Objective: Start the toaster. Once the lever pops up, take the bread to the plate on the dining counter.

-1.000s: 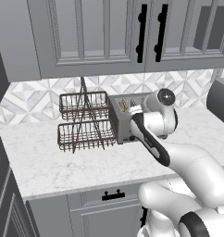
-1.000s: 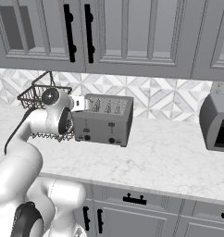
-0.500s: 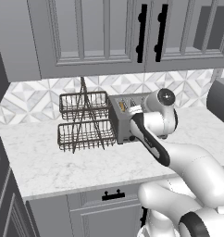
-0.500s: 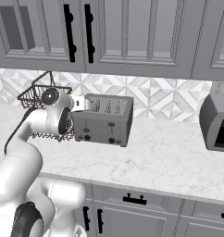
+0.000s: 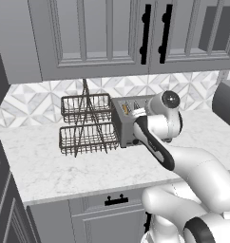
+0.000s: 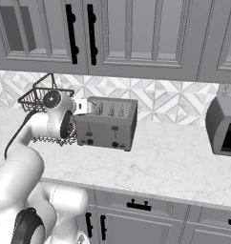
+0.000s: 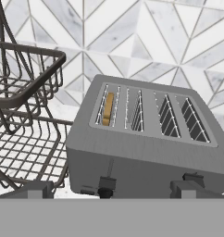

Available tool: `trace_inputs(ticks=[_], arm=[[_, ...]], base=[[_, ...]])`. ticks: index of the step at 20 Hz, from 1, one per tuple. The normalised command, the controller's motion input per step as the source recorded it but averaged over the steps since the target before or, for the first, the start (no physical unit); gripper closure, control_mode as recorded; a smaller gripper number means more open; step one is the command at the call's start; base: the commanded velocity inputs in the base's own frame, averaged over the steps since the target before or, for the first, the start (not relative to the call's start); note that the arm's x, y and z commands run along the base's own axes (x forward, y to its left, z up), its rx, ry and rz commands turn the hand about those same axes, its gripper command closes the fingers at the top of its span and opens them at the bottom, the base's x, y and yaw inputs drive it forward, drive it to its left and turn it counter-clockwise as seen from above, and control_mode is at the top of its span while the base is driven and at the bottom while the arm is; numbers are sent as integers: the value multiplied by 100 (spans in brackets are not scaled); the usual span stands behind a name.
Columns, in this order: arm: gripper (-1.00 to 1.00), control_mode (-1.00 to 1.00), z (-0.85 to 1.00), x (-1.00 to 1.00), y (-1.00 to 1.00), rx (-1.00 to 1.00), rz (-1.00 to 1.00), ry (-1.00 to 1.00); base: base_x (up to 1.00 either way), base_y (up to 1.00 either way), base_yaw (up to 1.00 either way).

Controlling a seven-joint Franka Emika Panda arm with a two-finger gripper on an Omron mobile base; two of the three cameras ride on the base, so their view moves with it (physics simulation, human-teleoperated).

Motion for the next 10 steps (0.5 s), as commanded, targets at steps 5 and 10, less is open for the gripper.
trace_inputs(ticks=[5,10], arm=[[-100,-100,0,0,0,0,0,0],[-100,-100,0,0,0,0,0,0]], base=[[0,0,0],[0,0,0]])
